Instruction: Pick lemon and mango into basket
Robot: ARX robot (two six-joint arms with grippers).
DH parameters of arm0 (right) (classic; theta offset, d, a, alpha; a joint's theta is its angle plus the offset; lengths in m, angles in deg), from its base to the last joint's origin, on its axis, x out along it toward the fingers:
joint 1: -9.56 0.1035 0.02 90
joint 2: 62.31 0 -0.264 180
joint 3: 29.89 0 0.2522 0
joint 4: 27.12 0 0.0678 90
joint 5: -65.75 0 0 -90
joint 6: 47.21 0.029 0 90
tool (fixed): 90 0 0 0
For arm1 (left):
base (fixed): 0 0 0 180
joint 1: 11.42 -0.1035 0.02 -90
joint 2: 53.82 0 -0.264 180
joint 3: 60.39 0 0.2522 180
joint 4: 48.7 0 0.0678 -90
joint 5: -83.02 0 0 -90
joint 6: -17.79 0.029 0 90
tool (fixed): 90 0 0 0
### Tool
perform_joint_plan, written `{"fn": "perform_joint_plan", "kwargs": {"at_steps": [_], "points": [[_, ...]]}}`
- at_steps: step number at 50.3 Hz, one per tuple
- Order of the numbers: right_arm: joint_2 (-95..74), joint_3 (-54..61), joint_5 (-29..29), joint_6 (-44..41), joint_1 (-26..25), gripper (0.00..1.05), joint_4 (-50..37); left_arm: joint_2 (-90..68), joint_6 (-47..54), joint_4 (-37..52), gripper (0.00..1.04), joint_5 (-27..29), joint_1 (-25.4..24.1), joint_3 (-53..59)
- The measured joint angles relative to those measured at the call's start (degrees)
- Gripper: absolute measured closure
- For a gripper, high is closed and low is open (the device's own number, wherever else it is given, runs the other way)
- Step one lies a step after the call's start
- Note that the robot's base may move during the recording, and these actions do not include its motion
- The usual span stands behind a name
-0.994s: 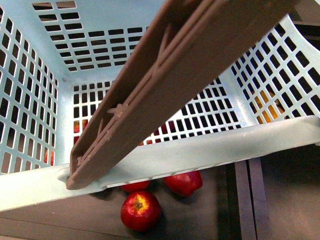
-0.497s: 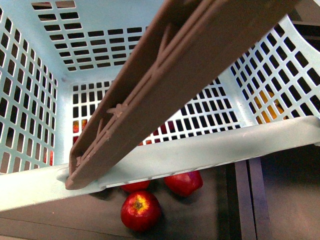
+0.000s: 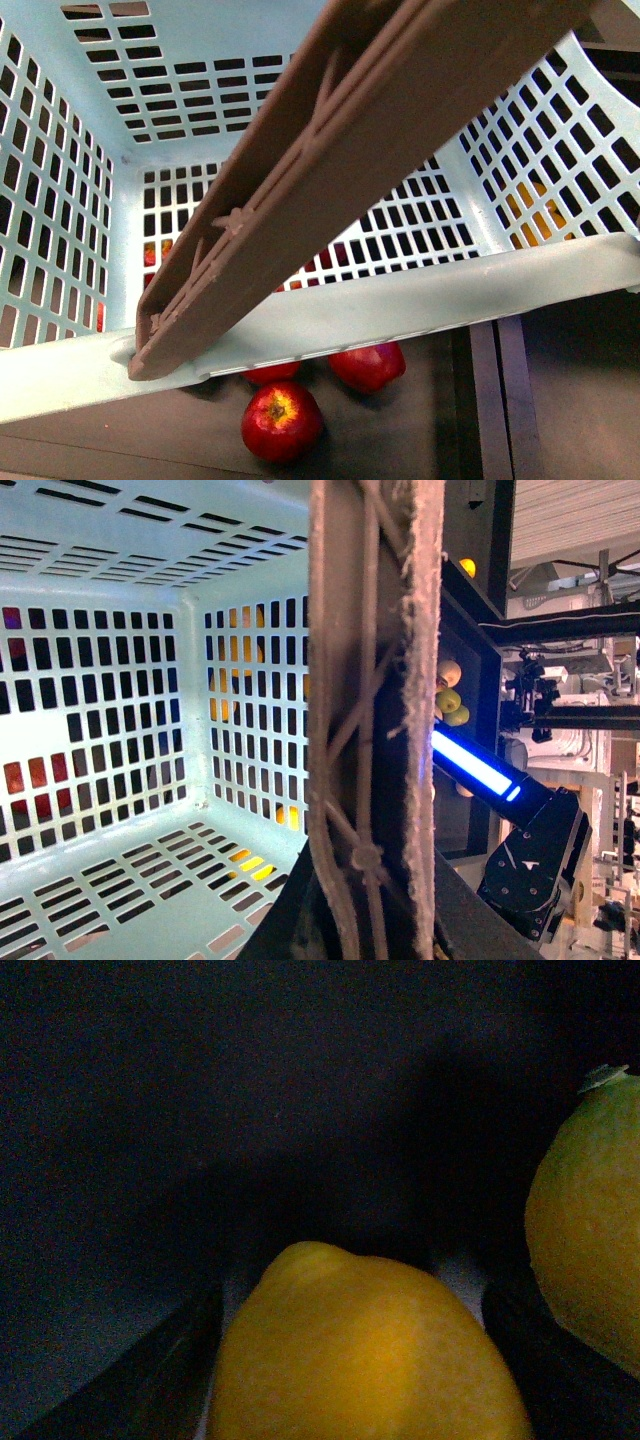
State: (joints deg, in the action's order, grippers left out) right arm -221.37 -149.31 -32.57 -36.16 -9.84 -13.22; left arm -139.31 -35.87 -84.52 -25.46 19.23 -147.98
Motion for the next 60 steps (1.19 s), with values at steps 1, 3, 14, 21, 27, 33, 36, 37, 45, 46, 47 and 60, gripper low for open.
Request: {"fn": "perform_joint_plan", "kwargs": {"at_steps": [1, 3, 14, 21, 27, 33, 36, 37, 45, 46, 47, 60], "points": [[0.00, 0.00, 0.00, 0.04, 0.00, 0.31, 0.00, 0.00, 0.00, 0.00, 0.98, 0.00, 0.00, 0.00], [0.00, 0.11, 0.09, 0.15, -0.07, 0.36, 0.00, 0.00, 0.00, 0.00, 0.98, 0.00, 0.00, 0.00], [1.36, 3.45, 1.09, 0.17, -0.24, 0.42, -2.40, 0.00, 0.00, 0.00, 0.98, 0.00, 0.00, 0.00], [3.93, 8.61, 2.03, 0.07, -0.50, 0.42, -4.94, 0.00, 0.00, 0.00, 0.98, -0.02, 0.00, 0.02], [10.51, 18.10, 5.88, -0.11, -1.51, 0.42, -9.86, 0.00, 0.00, 0.00, 0.98, -0.02, 0.00, 0.00], [20.04, 27.04, 10.08, -0.37, -2.69, 0.42, -13.86, 0.00, 0.02, 0.00, 0.98, -0.02, 0.00, 0.00], [25.90, 31.39, 12.24, -1.03, -3.26, 0.42, -15.34, 0.00, 0.02, 0.00, 0.98, -0.02, 0.00, 0.02], [28.44, 33.14, 13.27, -1.27, -3.45, 0.42, -15.72, 0.00, 0.00, 0.00, 0.98, 0.00, 0.00, 0.00], [49.62, 46.29, 22.47, -2.32, -4.15, 0.42, -14.56, 0.00, 0.00, 0.00, 0.98, -0.02, 0.00, 0.02], [52.17, 47.60, 23.63, -2.40, -4.17, 0.42, -14.10, 0.00, 0.00, 0.00, 0.98, -0.02, 0.00, 0.02], [53.42, 48.24, 23.91, -2.51, -4.15, 0.42, -13.88, 0.00, 0.00, 0.00, 0.98, -0.02, 0.00, 0.00], [79.52, 55.41, 32.11, -1.40, -1.60, 0.42, -7.74, 0.00, 0.00, 0.00, 0.98, -0.02, 0.00, 0.02]]}}
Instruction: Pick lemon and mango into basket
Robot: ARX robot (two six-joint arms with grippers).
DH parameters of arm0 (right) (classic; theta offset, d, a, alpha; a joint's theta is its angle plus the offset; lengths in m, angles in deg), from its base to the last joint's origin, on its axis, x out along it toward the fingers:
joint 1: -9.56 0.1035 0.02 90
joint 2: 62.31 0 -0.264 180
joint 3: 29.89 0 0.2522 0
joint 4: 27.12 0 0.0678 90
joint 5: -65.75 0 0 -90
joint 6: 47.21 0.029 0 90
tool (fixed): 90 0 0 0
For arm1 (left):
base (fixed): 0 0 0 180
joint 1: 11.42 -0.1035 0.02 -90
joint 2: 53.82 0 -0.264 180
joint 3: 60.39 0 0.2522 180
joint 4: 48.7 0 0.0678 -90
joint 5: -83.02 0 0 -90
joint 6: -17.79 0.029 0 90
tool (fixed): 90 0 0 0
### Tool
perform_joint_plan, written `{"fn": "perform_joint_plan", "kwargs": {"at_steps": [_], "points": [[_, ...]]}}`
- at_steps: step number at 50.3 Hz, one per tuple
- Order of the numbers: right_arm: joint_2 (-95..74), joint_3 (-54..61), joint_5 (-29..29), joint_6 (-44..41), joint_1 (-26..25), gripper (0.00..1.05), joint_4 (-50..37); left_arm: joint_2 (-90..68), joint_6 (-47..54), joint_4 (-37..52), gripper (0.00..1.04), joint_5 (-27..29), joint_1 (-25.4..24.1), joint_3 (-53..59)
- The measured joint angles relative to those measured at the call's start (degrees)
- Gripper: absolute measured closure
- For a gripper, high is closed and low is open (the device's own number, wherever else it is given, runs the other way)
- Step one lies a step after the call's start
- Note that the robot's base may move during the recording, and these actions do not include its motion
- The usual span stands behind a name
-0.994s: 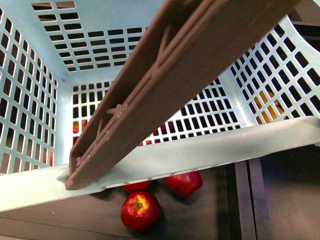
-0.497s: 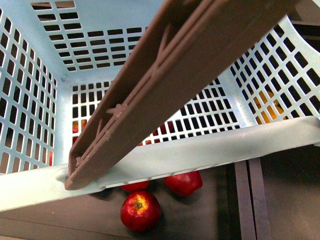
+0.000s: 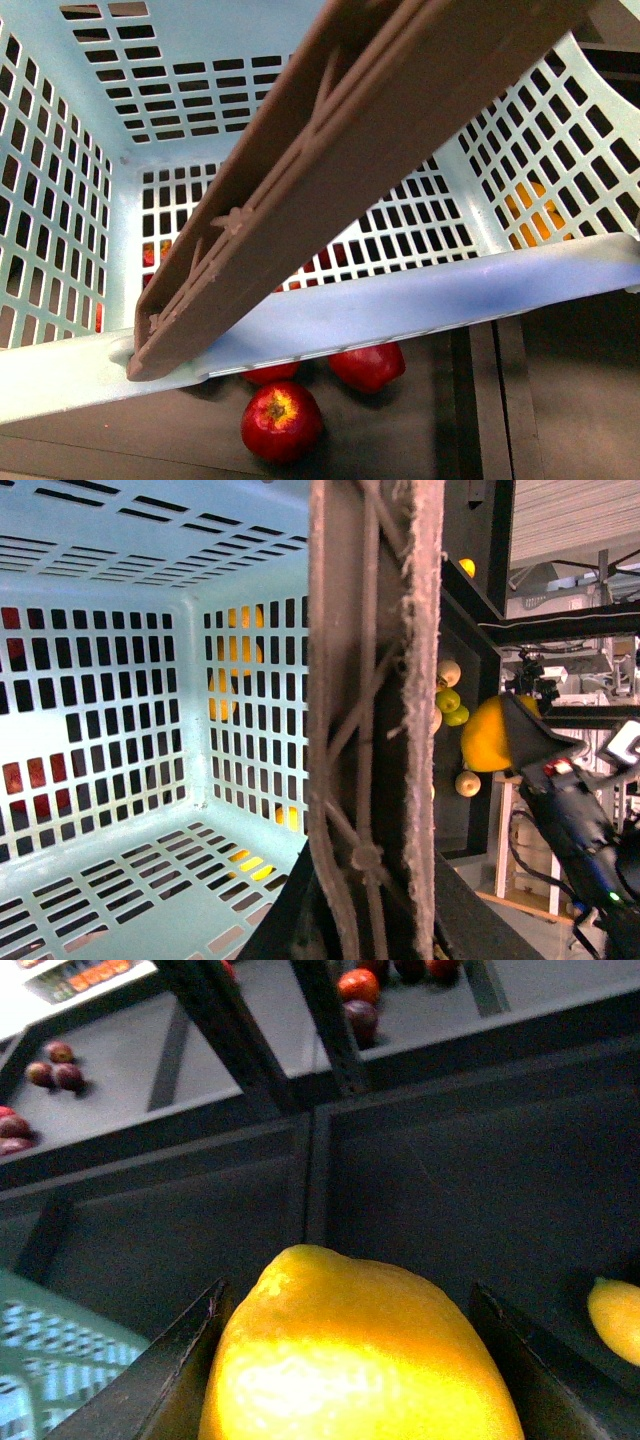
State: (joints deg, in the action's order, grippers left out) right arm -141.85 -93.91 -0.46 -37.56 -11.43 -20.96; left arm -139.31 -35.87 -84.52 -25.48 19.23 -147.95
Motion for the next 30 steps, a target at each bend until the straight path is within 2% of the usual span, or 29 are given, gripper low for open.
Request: {"fn": "perform_joint_plan", "kwargs": {"at_steps": [8, 24, 30], "points": [[9.44, 2.49, -0.42, 3.13, 7.43, 0.42, 1.53, 0.00, 0.00, 0.00, 0.98, -0.04, 0.00, 0.00], [16.98, 6.01, -6.25, 7.58, 23.43, 0.42, 2.60, 0.00, 0.00, 0.00, 0.98, 0.00, 0.00, -0.02], [18.12, 7.48, -6.67, 8.68, 27.69, 0.42, 2.86, 0.00, 0.00, 0.00, 0.98, -0.02, 0.00, -0.02]]}}
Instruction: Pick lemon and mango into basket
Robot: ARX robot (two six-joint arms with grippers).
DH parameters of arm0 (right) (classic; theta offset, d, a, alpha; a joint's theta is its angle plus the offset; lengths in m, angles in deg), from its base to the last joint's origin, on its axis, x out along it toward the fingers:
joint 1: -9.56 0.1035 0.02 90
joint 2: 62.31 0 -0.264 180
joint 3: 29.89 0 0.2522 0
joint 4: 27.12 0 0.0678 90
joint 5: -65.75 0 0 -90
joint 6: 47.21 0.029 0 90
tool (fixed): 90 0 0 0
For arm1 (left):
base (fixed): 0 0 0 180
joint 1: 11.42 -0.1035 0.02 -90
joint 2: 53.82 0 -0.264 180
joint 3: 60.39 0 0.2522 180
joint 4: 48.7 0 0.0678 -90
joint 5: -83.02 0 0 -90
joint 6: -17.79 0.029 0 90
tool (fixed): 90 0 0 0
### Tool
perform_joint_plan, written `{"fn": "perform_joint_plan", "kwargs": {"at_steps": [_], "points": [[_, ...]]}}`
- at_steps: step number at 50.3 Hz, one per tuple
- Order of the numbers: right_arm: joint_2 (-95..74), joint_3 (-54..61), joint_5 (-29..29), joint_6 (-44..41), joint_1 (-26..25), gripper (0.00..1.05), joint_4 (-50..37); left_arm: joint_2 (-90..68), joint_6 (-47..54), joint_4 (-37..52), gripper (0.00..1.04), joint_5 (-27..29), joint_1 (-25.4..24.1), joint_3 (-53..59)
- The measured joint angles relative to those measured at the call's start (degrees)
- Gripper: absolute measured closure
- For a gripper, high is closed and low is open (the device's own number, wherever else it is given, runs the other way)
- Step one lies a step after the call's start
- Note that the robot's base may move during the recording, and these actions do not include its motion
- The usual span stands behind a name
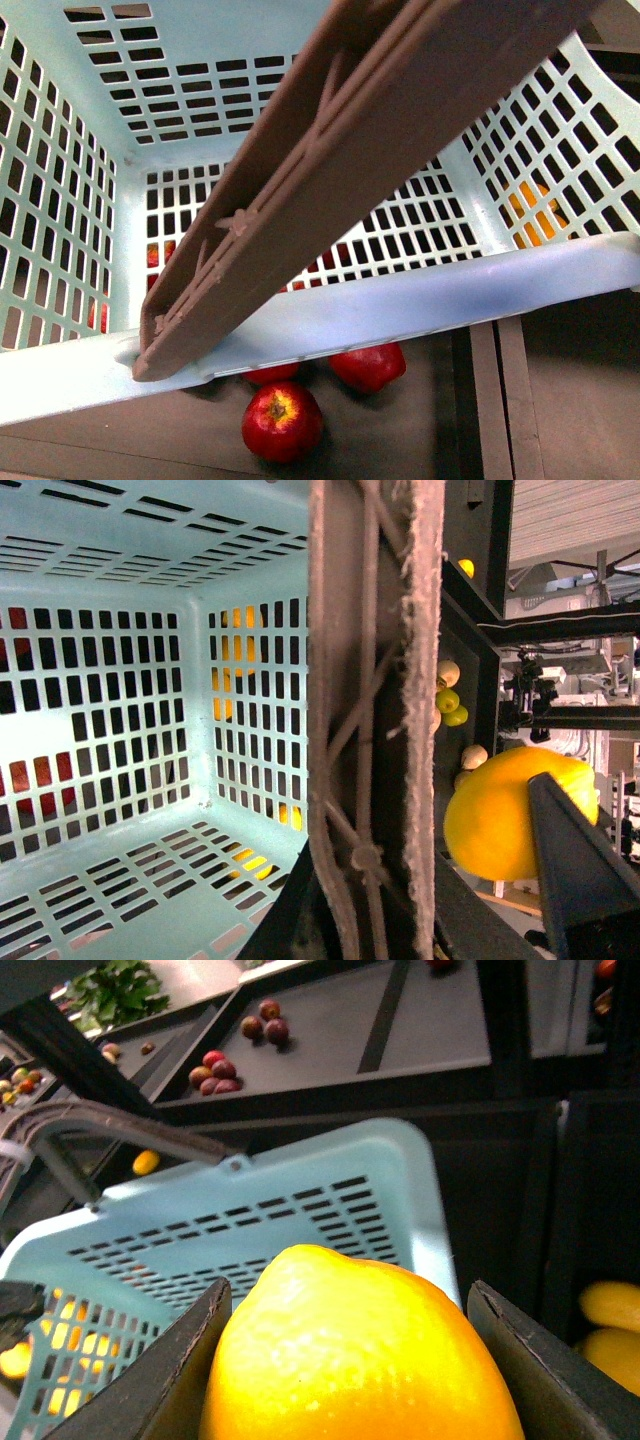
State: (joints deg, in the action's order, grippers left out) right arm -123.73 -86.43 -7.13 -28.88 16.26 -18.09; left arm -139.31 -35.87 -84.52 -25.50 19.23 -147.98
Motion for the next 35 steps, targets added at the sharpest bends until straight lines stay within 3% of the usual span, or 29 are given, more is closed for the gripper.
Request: {"fn": "perform_joint_plan", "kwargs": {"at_steps": [21, 35], "points": [[1.01, 6.16, -4.35, 2.73, 13.60, 0.42, 1.05, 0.00, 0.00, 0.00, 0.98, 0.00, 0.00, 0.00], [0.26, 6.91, -4.96, 2.97, 16.81, 0.42, 1.03, 0.00, 0.00, 0.00, 0.98, 0.00, 0.00, 0.00]]}}
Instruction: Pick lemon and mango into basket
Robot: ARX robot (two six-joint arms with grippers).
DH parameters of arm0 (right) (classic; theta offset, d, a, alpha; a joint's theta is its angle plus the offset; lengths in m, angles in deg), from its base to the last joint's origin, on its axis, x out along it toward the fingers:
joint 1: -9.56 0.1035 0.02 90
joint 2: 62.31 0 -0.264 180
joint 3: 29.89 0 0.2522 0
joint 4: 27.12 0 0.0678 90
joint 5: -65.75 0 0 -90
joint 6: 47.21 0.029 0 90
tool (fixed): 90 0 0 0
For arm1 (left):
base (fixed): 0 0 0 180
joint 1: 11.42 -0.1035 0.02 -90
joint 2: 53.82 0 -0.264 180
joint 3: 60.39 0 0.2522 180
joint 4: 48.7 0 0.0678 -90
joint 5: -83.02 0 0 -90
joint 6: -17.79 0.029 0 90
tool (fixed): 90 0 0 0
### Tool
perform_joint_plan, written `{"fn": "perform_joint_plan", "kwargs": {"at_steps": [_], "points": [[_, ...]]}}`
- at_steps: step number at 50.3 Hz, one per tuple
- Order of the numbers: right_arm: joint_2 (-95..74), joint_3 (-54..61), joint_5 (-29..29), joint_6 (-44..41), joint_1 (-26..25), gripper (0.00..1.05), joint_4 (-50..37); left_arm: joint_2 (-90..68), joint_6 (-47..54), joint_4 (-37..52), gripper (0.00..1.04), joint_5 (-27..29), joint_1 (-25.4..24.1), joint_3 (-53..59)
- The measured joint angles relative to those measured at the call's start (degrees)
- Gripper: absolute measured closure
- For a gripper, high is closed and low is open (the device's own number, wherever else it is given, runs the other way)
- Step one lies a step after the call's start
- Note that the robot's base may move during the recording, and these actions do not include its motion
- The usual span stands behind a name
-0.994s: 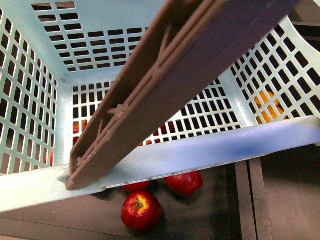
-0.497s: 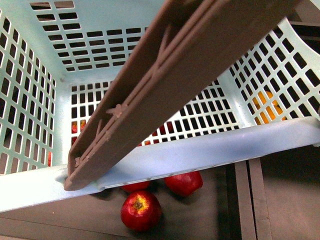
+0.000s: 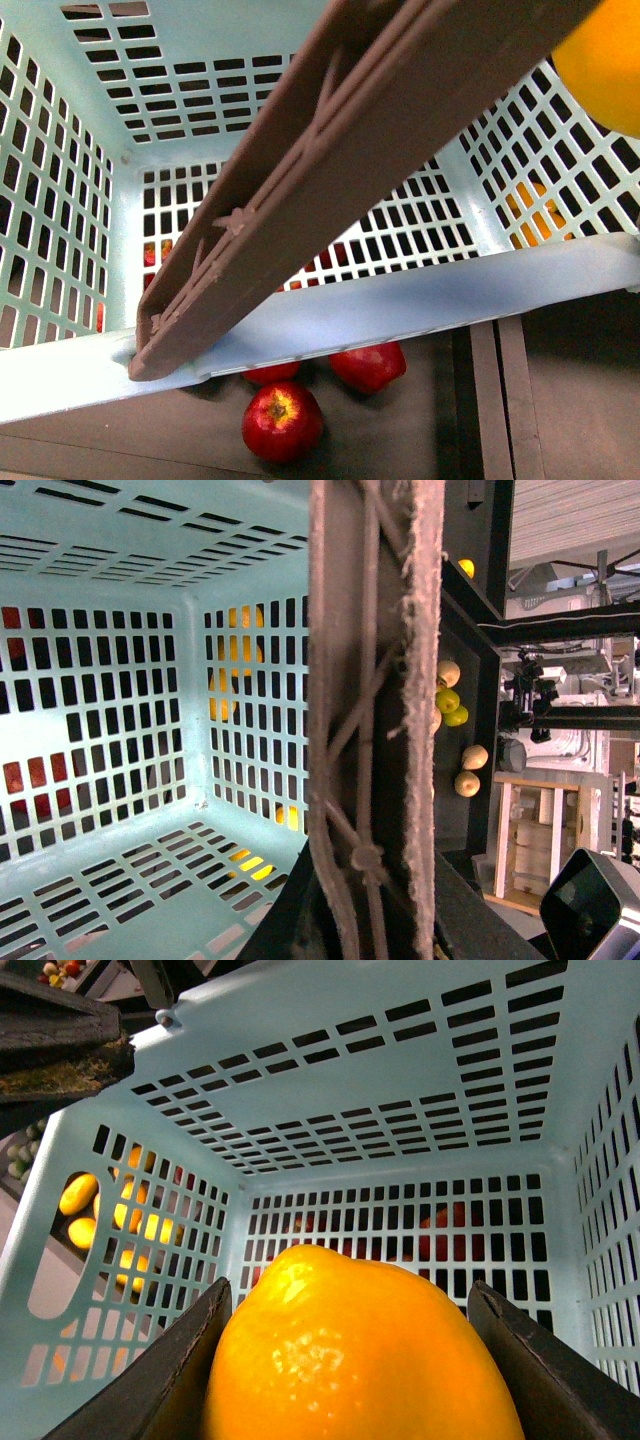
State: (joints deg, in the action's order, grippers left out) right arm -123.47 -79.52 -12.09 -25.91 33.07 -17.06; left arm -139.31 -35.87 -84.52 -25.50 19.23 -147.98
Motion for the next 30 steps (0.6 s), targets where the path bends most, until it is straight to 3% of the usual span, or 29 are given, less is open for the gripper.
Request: {"fn": "perform_joint_plan", "kwargs": {"at_steps": [6, 17, 30], "points": [[-0.31, 0.02, -0.15, 0.20, 0.28, 0.42, 0.02, 0.00, 0.00, 0.00, 0.98, 0.00, 0.00, 0.02], [-0.35, 0.02, -0.15, 1.31, 0.11, 0.07, 0.24, 0.00, 0.00, 0.00, 0.98, -0.02, 0.00, 0.02], [2.58, -0.04, -0.81, 4.68, -6.05, 0.09, 0.98, 0.00, 0.00, 0.00, 0.98, 0.04, 0.00, 0.04]]}}
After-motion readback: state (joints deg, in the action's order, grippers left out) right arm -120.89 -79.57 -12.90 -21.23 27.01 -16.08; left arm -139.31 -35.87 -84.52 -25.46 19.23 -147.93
